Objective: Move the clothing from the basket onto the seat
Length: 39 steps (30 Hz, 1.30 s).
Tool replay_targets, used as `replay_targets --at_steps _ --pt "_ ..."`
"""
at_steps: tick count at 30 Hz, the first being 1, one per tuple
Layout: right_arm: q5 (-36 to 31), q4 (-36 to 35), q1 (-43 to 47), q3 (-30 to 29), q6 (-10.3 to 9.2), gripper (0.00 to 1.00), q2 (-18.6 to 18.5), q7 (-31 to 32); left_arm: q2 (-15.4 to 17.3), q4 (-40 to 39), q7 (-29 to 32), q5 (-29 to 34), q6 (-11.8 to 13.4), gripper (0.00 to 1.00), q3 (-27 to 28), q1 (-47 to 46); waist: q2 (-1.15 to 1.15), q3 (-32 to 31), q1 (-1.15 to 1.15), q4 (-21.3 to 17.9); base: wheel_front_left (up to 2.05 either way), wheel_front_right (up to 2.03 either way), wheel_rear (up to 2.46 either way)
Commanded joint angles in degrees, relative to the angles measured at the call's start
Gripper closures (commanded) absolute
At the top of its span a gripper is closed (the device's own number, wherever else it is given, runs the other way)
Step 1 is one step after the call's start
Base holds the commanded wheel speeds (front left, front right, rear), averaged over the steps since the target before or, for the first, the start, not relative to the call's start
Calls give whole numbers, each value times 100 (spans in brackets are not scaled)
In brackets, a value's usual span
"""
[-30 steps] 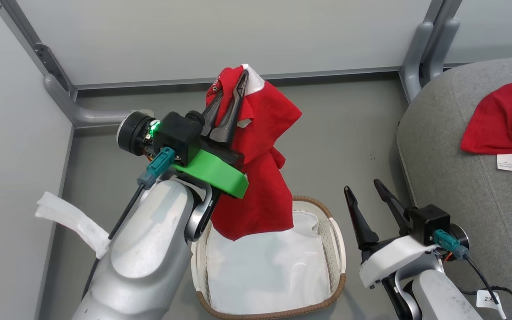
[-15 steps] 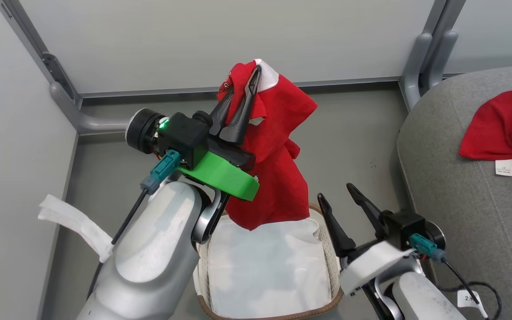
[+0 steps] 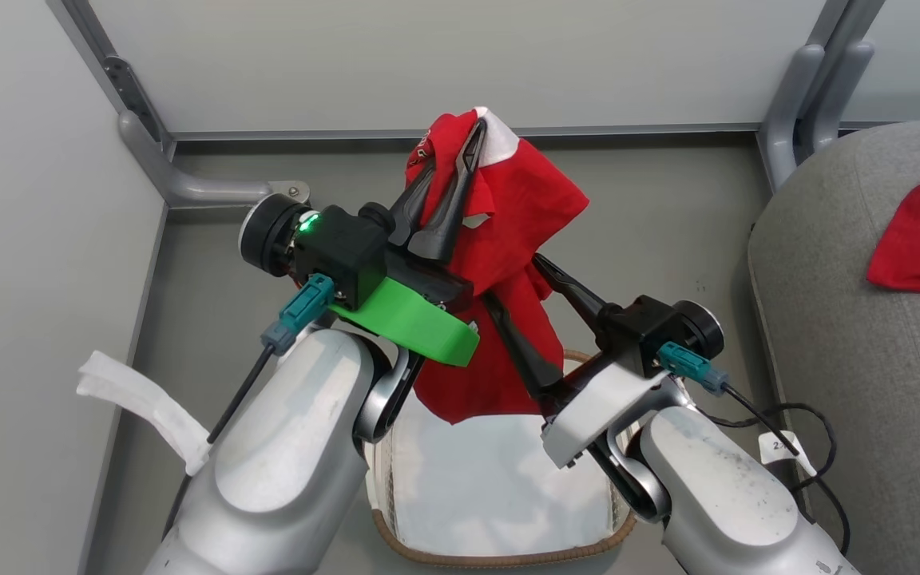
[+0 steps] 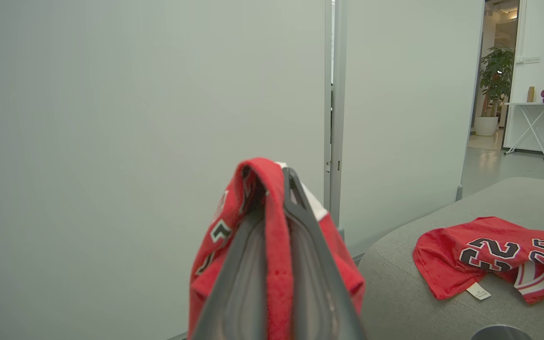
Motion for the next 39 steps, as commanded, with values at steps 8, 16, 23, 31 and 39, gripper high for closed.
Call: replay_targets --at_steps 8,16,23,31,39 --pt "290 1042 -540 555 -8 0 -24 -27 13 -73 -6 -209 40 100 -179 -63 0 71 0 246 0 0 0" --pt "431 1380 -809 627 -8 100 -24 -27 13 -51 -6 -294 83 100 -262 -125 0 170 0 380 0 0 0" --pt "441 1146 -637 499 -8 100 -27 -27 15 152 -5 -239 169 100 -53 -36 0 194 0 225 0 0 0" --pt "176 562 -191 -258 -8 100 -24 -27 41 328 -5 -19 132 0 291 211 0 275 0 -390 0 0 0" --pt "-66 -26 244 -923 -8 100 -22 -27 107 413 -5 240 1 0 529 591 0 291 0 -1471 0 0 0"
